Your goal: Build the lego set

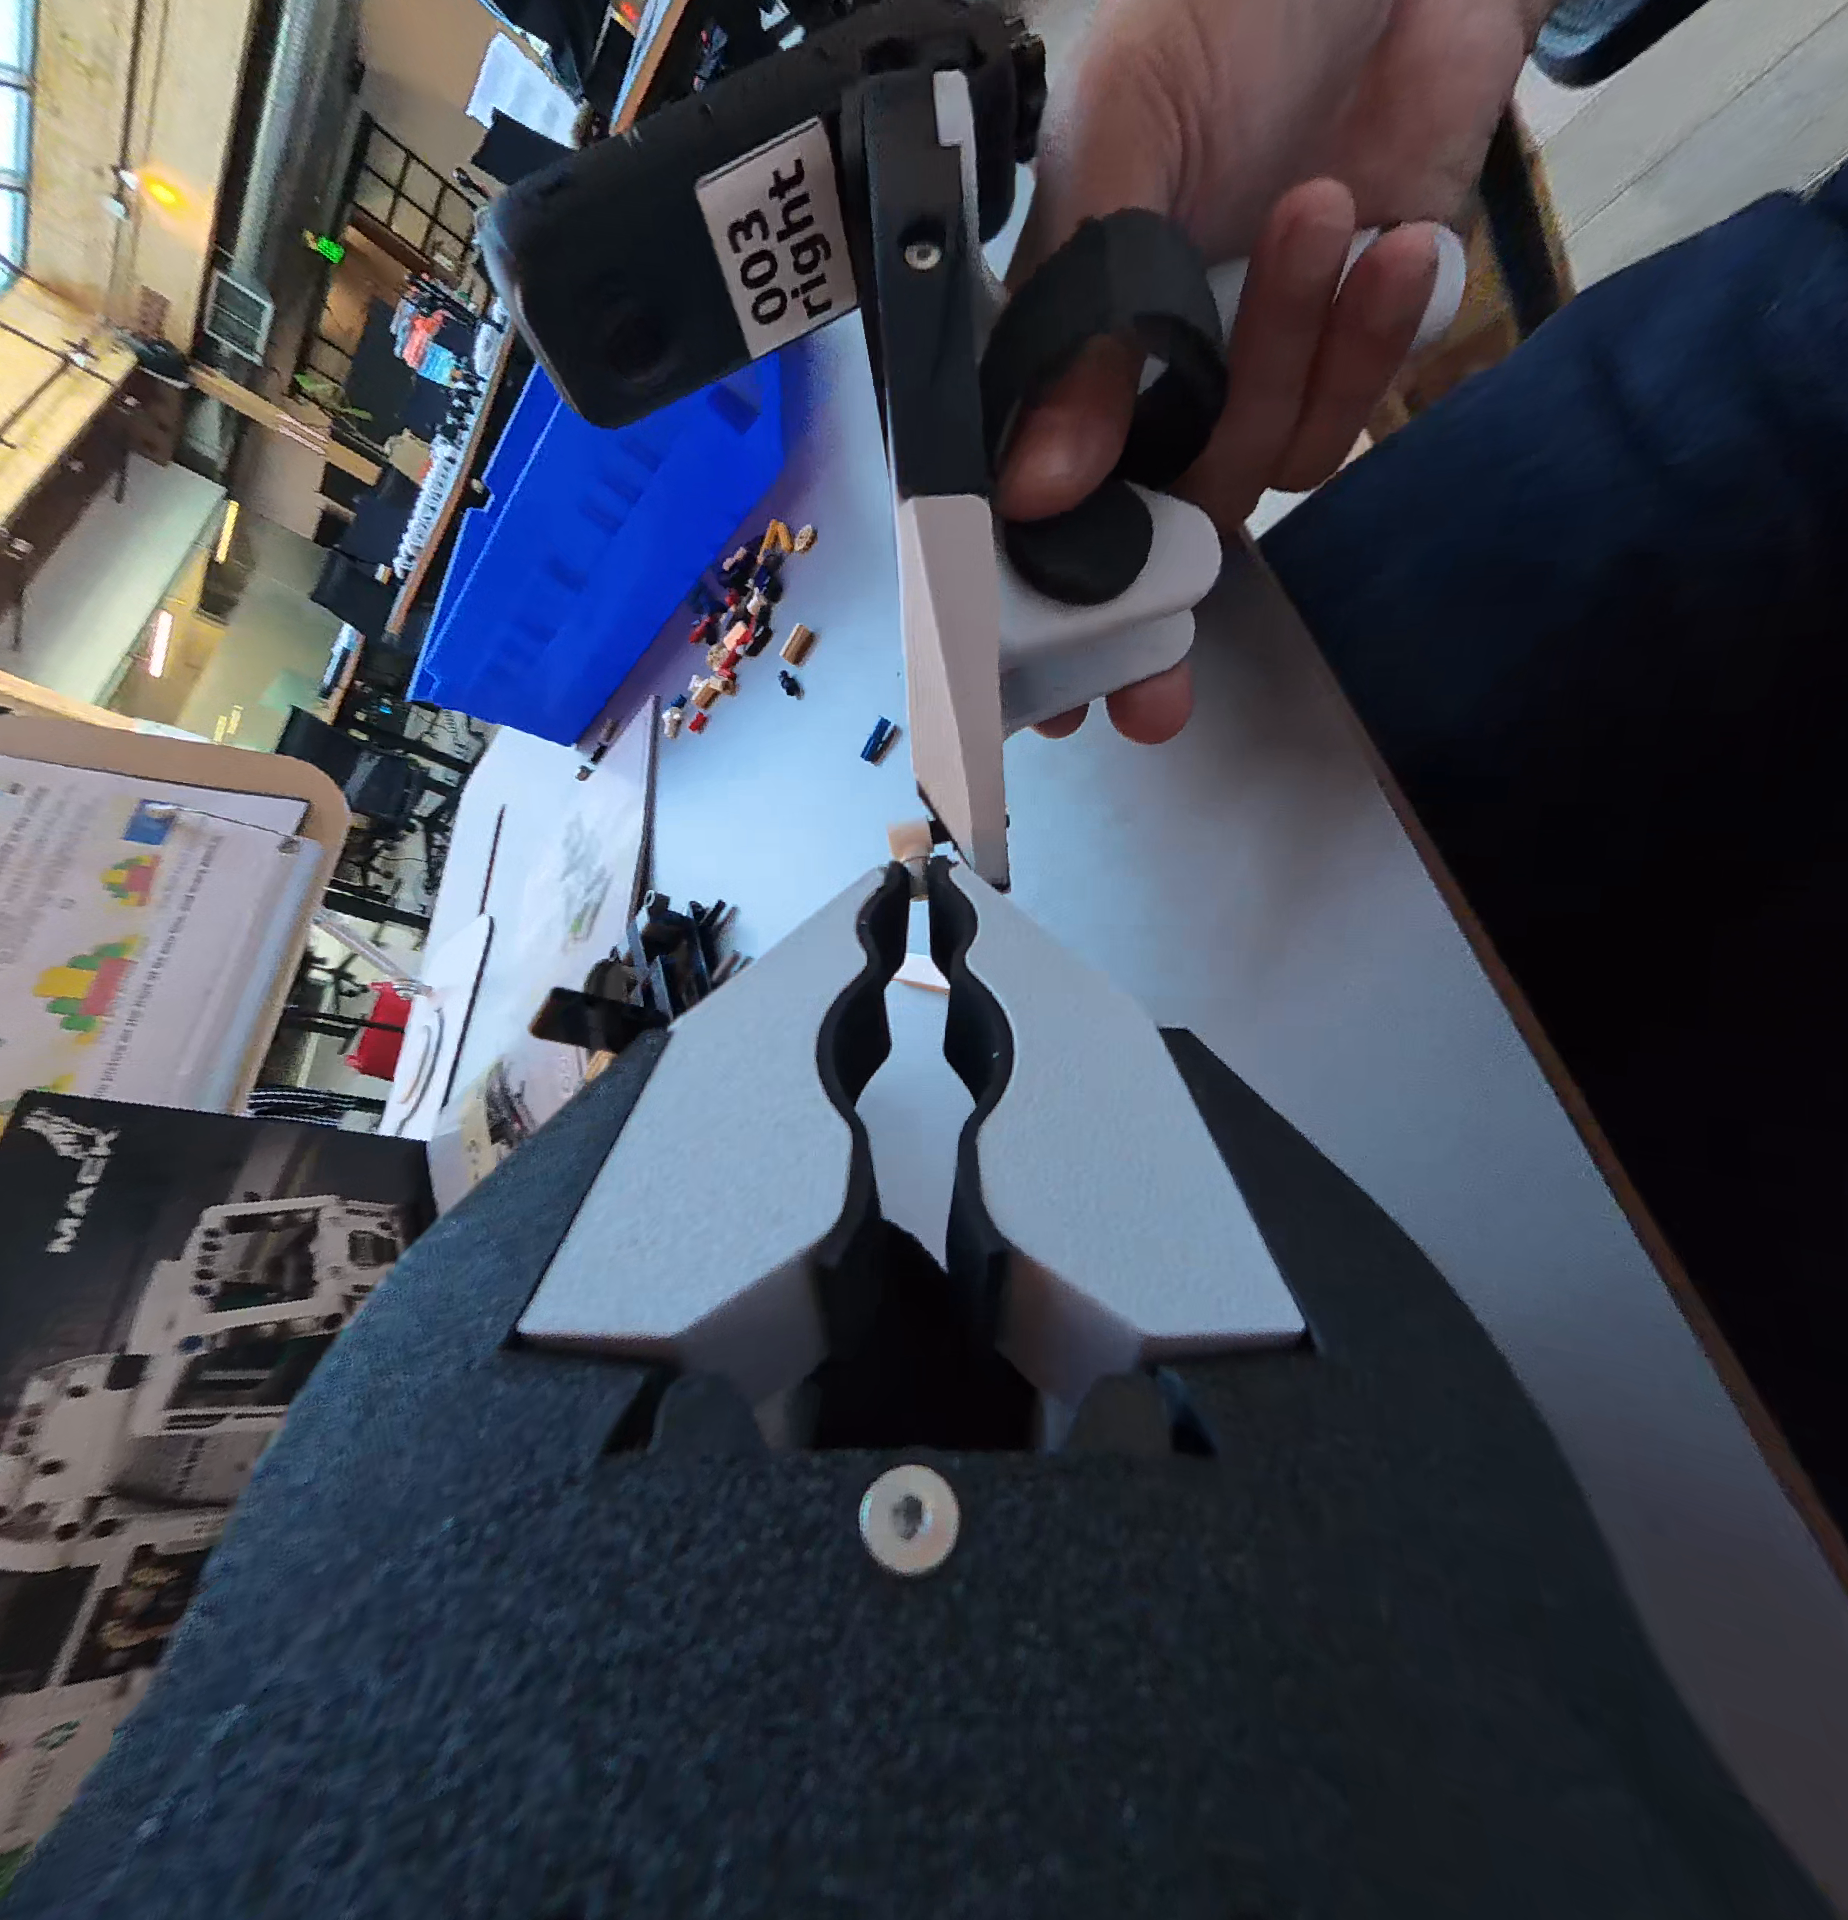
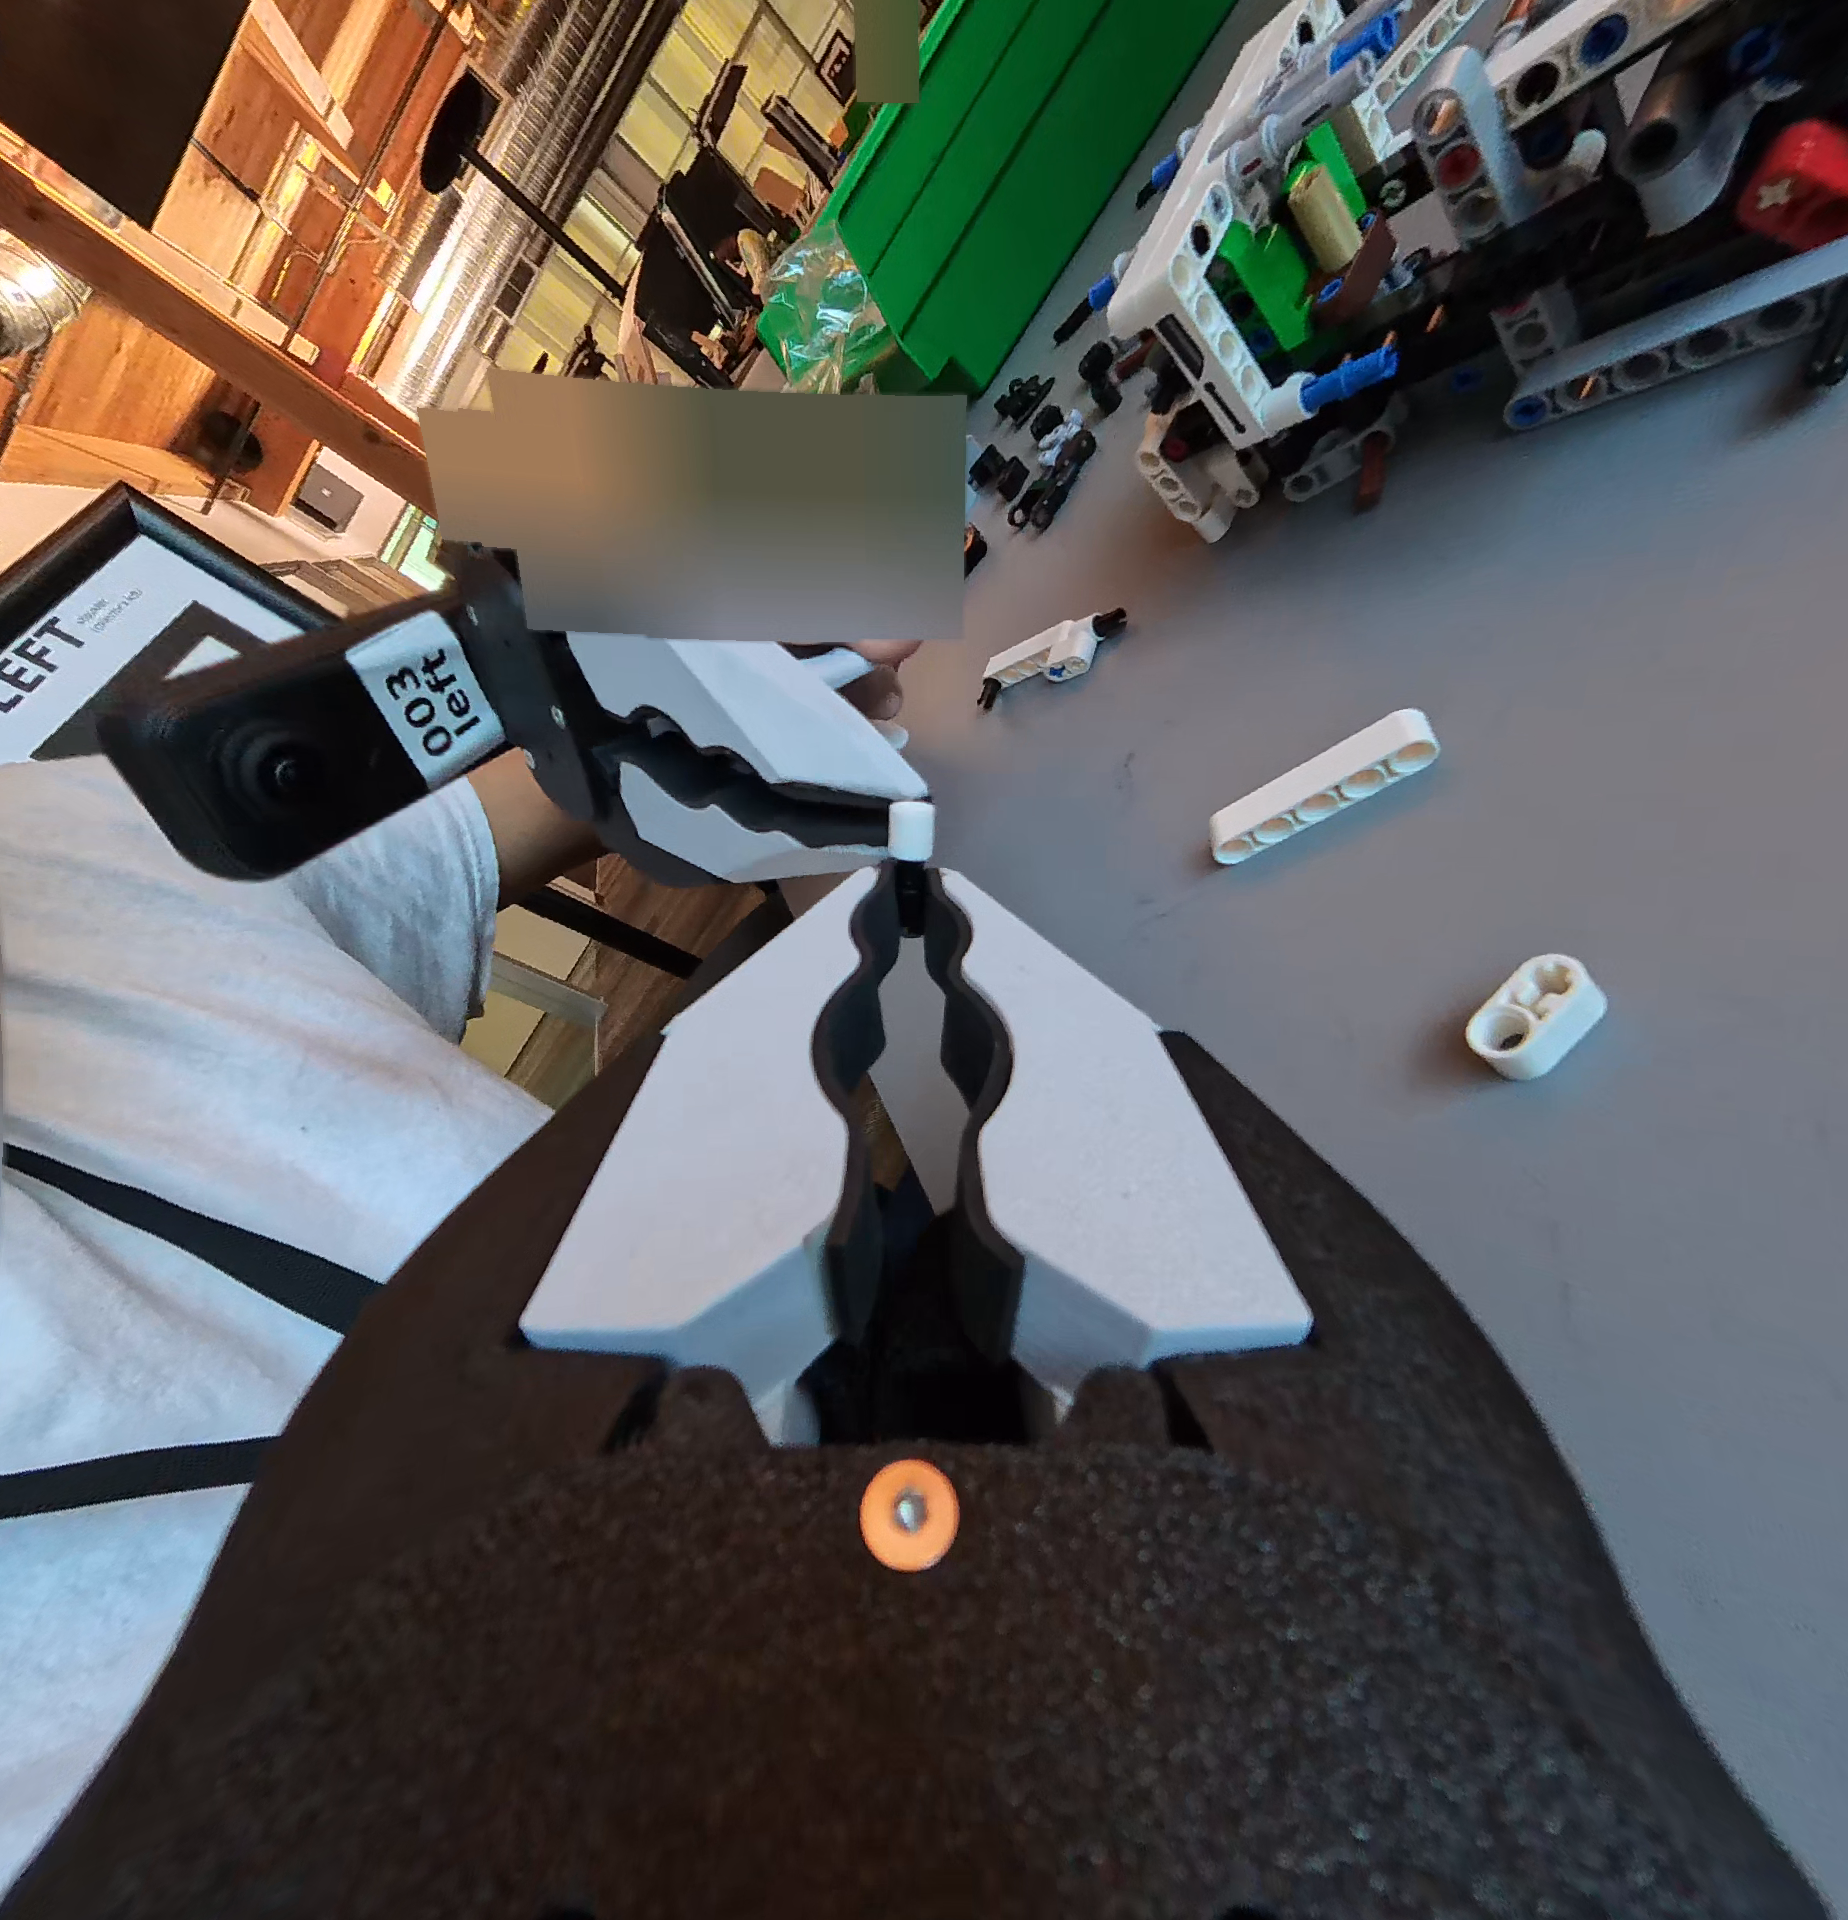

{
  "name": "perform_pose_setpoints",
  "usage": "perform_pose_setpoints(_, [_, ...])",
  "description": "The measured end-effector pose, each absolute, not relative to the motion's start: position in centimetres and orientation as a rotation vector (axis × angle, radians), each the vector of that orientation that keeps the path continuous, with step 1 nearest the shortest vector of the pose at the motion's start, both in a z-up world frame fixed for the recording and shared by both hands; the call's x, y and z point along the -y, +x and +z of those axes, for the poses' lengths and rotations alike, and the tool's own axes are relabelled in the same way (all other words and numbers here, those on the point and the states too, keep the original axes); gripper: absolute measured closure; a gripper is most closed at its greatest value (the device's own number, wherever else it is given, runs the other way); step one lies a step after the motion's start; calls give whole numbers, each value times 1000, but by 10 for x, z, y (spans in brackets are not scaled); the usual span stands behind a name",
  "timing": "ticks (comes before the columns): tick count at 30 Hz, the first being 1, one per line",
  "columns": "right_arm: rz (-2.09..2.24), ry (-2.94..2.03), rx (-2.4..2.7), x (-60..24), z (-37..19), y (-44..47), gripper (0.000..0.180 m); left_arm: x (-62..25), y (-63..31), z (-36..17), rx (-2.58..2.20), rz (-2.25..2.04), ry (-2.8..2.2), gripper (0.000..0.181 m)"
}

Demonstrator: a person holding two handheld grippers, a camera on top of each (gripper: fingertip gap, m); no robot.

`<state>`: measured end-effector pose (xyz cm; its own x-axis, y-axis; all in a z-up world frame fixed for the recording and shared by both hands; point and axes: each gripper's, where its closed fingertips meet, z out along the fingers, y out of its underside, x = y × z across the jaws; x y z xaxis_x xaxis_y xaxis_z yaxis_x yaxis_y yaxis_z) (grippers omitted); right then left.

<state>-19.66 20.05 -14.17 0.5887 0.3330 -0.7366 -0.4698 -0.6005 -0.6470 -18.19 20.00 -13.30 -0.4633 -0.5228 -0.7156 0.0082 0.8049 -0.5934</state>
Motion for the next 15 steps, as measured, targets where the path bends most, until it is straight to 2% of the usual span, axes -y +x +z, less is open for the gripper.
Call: perform_pose_setpoints(15, [959,-1934,8,-200,-147,-198,178,-196,-185,-138,-2021,-762,-427,180])
